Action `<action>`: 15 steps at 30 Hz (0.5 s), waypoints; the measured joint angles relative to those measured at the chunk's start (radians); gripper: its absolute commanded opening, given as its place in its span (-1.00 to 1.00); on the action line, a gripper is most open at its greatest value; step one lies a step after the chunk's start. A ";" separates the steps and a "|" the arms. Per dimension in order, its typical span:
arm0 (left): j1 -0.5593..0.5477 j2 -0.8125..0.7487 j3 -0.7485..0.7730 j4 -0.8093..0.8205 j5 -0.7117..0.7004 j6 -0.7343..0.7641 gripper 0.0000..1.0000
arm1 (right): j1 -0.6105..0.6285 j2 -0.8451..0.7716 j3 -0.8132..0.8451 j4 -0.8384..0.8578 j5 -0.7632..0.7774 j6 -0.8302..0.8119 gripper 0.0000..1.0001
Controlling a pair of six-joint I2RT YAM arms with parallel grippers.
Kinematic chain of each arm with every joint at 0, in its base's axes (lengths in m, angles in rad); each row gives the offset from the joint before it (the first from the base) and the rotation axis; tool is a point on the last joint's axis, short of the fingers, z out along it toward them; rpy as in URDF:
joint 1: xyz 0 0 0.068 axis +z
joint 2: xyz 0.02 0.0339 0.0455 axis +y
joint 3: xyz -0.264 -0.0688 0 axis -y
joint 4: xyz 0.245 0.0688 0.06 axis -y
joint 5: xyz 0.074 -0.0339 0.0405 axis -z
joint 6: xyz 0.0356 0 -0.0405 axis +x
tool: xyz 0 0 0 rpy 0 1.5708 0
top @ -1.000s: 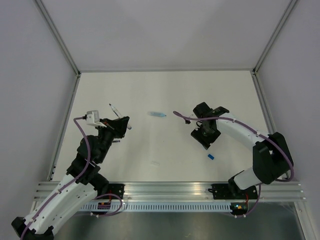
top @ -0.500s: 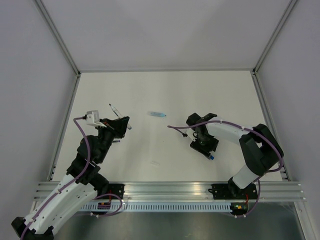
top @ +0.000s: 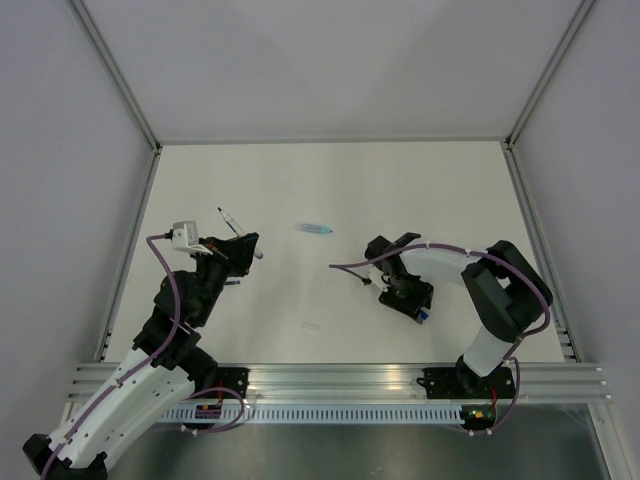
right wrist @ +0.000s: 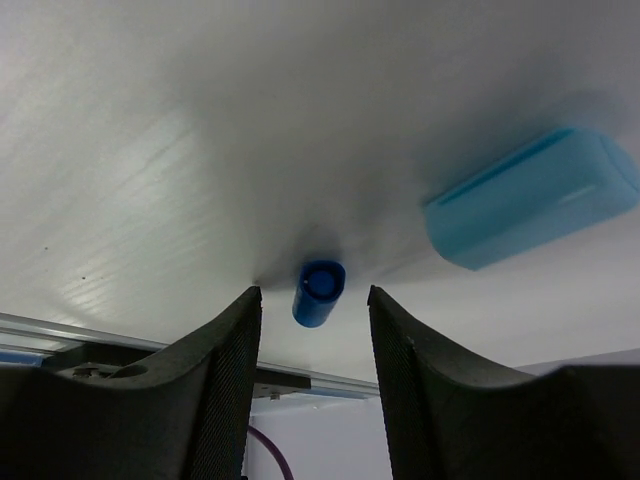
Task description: Insert the pens into the pen caps
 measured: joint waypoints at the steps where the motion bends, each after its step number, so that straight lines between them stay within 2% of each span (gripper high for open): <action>1: 0.000 0.000 0.000 0.000 0.000 0.000 -0.95 | 0.008 0.011 0.000 0.000 0.000 0.000 0.03; 6: 0.000 0.000 0.000 0.000 -0.007 -0.001 -0.95 | 0.034 0.042 -0.004 -0.020 0.000 -0.002 -0.09; 10: 0.000 0.000 0.000 -0.001 -0.010 -0.001 -0.95 | 0.034 0.042 -0.004 -0.021 -0.001 0.000 -0.28; 15: 0.000 -0.001 0.000 -0.001 -0.015 -0.002 -0.95 | 0.034 0.043 -0.005 -0.020 0.003 0.000 -0.08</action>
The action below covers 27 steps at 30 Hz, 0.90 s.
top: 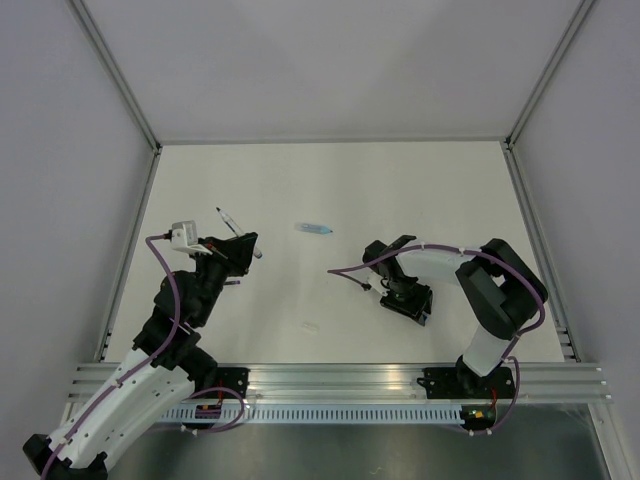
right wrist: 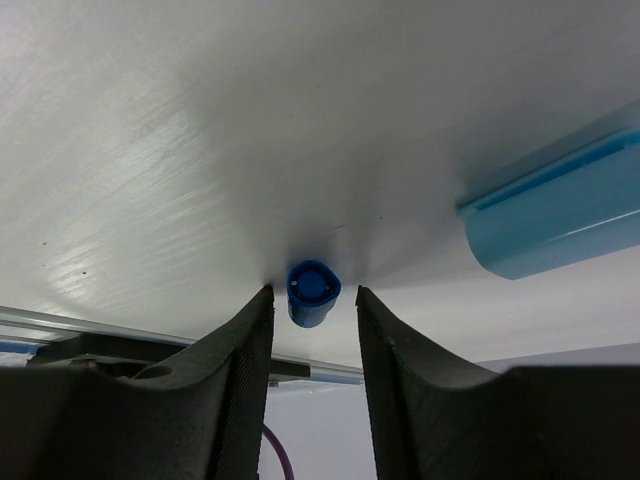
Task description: Insert the pens into the pen caps
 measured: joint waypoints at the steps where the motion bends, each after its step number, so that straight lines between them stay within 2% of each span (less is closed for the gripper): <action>1: 0.000 0.000 0.000 -0.001 0.000 0.000 -0.95 | 0.000 0.000 0.000 0.000 0.001 0.000 -0.06; 11: 0.000 -0.002 -0.002 -0.006 -0.005 0.000 -0.95 | 0.000 -0.008 0.002 0.007 0.000 0.000 -0.04; 20: 0.000 -0.002 -0.002 -0.007 -0.007 0.000 -0.95 | 0.000 0.085 0.064 -0.053 -0.008 0.006 -0.14; 23: 0.000 -0.002 -0.002 -0.007 -0.007 0.000 -0.95 | 0.001 0.106 0.080 -0.070 -0.018 0.008 -0.24; 27: 0.000 -0.002 -0.002 -0.006 -0.007 0.000 -0.95 | 0.001 0.106 0.082 -0.072 -0.029 0.011 -0.61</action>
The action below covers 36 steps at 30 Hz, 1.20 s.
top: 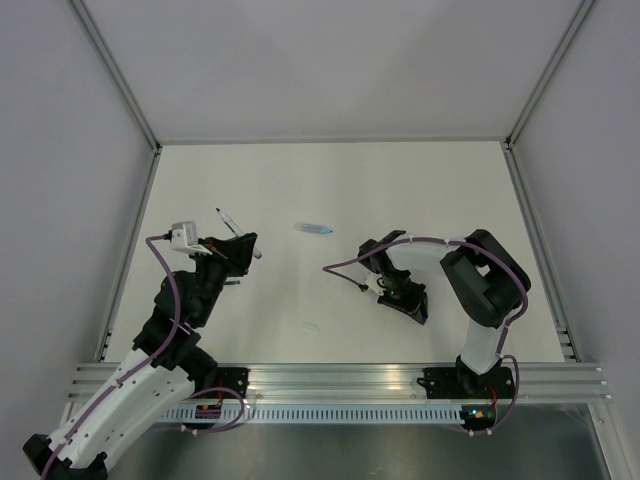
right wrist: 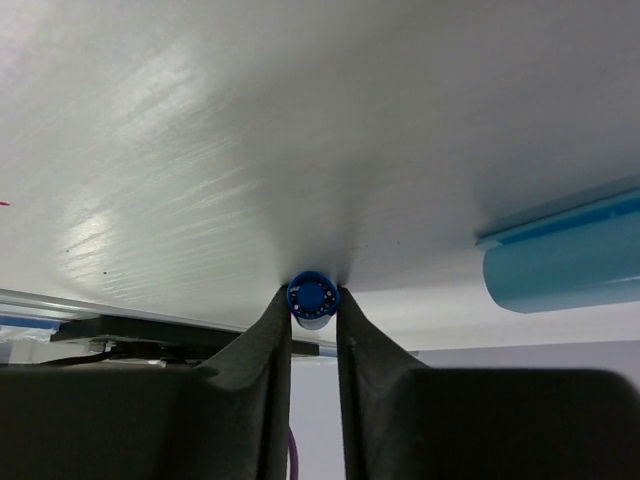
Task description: Insert the pens into the pen caps
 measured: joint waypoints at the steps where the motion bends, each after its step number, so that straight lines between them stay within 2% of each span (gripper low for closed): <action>1: 0.000 0.000 0.000 0.000 0.000 0.000 -0.95 | 0.000 0.000 0.001 -0.001 -0.001 0.000 -0.67; 6: 0.000 0.000 0.000 0.000 0.000 0.000 -0.95 | 0.000 -0.011 0.007 0.009 -0.007 0.005 -1.00; 10: 0.000 0.002 -0.002 0.000 0.000 0.000 -0.95 | 0.000 -0.086 0.007 0.060 -0.014 0.006 -1.00; 15: 0.000 0.027 -0.002 0.010 0.027 0.005 -0.95 | -0.005 -0.317 0.027 0.049 -0.003 0.005 -1.00; 19: 0.000 0.103 -0.002 0.061 0.131 0.022 -0.95 | -0.043 -0.484 0.159 0.014 0.021 0.013 -1.00; 23: 0.000 0.212 -0.001 0.140 0.301 0.039 -0.95 | -0.070 -0.521 0.363 0.040 0.075 0.102 -1.00; 25: 0.000 0.271 0.002 0.181 0.402 0.043 -0.95 | -0.072 -0.526 0.420 0.112 0.066 0.187 -1.00; 27: 0.000 0.346 0.017 0.220 0.531 0.050 -0.95 | -0.071 -0.563 0.404 0.227 0.017 0.284 -1.00; 32: -0.024 0.514 0.056 0.346 0.761 0.051 -0.95 | -0.064 -0.717 0.196 0.528 -0.123 0.479 -1.00; 36: -0.084 0.612 0.097 0.373 0.869 0.054 -0.95 | -0.057 -0.756 0.105 0.699 -0.246 0.547 -1.00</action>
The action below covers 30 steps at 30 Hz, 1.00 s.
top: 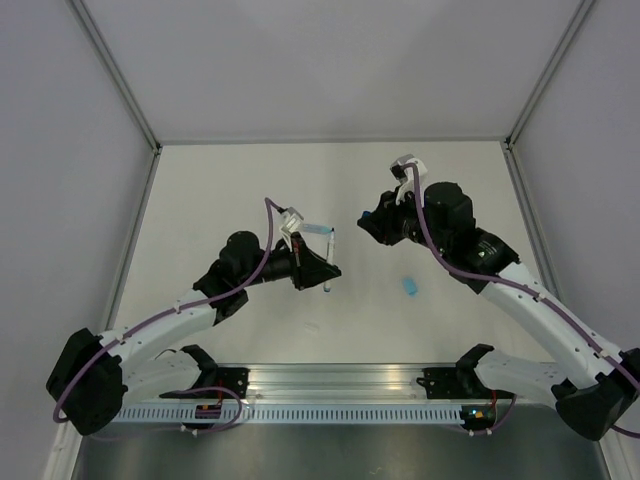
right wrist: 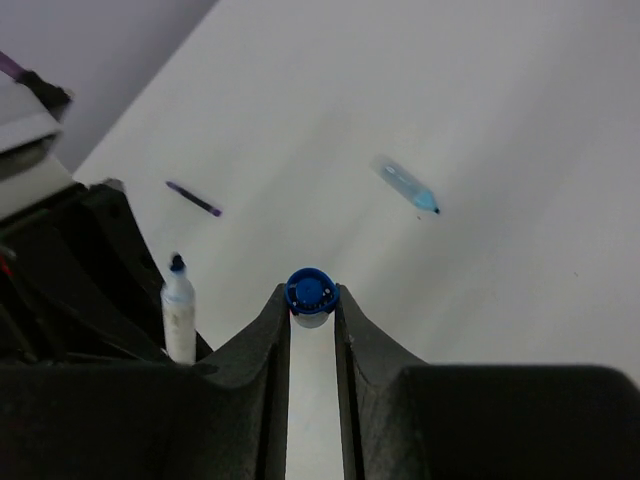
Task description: Insert the pens into the pen caps
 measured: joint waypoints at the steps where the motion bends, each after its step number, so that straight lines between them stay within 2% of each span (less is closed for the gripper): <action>1: -0.014 0.019 0.014 0.001 0.016 0.002 -0.95 | 0.001 -0.003 -0.016 0.042 -0.028 0.010 -1.00; 7: -0.045 0.063 0.046 0.019 0.078 0.002 -0.95 | 0.005 -0.110 -0.136 0.244 -0.158 0.079 -1.00; 15: -0.045 0.063 0.052 0.037 0.128 -0.016 -0.95 | 0.005 -0.148 -0.170 0.377 -0.244 0.131 -1.00; 23: -0.045 0.063 0.056 0.039 0.137 -0.018 -0.95 | 0.005 -0.135 -0.161 0.384 -0.328 0.142 -1.00; 30: -0.045 0.061 0.056 0.039 0.158 -0.018 -0.95 | 0.005 -0.067 -0.098 0.290 -0.354 0.086 -1.00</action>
